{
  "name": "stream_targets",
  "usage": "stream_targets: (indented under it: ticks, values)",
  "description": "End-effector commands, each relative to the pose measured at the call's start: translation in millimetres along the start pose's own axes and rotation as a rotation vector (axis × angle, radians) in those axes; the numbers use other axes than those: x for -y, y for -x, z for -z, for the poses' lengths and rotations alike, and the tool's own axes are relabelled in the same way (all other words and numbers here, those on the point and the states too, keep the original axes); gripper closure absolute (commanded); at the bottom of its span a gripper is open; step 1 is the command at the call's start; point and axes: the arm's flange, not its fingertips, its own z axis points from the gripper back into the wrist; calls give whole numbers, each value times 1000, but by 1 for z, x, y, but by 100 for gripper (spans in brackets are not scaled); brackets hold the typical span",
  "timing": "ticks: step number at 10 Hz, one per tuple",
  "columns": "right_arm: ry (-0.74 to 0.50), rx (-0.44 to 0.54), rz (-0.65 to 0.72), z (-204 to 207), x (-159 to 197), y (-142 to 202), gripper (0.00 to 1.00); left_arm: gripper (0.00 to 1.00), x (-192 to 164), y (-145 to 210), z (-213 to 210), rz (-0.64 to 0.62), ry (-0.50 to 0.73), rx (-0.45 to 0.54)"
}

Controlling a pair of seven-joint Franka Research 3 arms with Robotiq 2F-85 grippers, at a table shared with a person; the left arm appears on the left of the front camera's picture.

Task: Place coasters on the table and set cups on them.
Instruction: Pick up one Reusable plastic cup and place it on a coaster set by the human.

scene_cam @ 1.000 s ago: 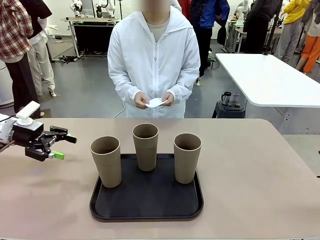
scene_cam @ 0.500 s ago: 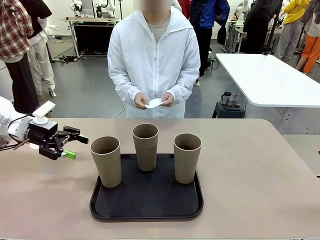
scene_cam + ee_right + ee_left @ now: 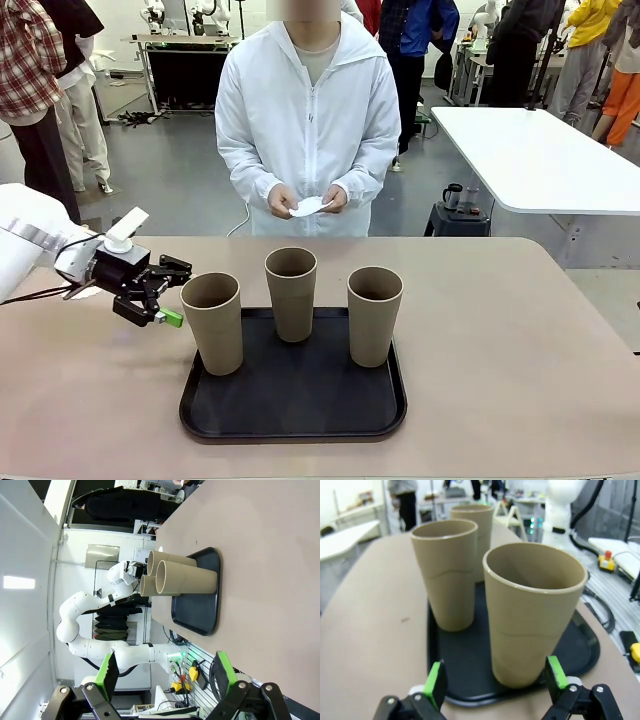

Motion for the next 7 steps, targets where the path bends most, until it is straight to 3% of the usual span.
stream_targets:
  ticks: [1, 7]
  values:
    - [-11, 0, 1, 0, -1, -1, 0, 0, 0, -2, 13, 9, -29, -2]
    - [-11, 0, 1, 0, -1, -1, 0, 0, 2, -8, 30, -14, 47, -12]
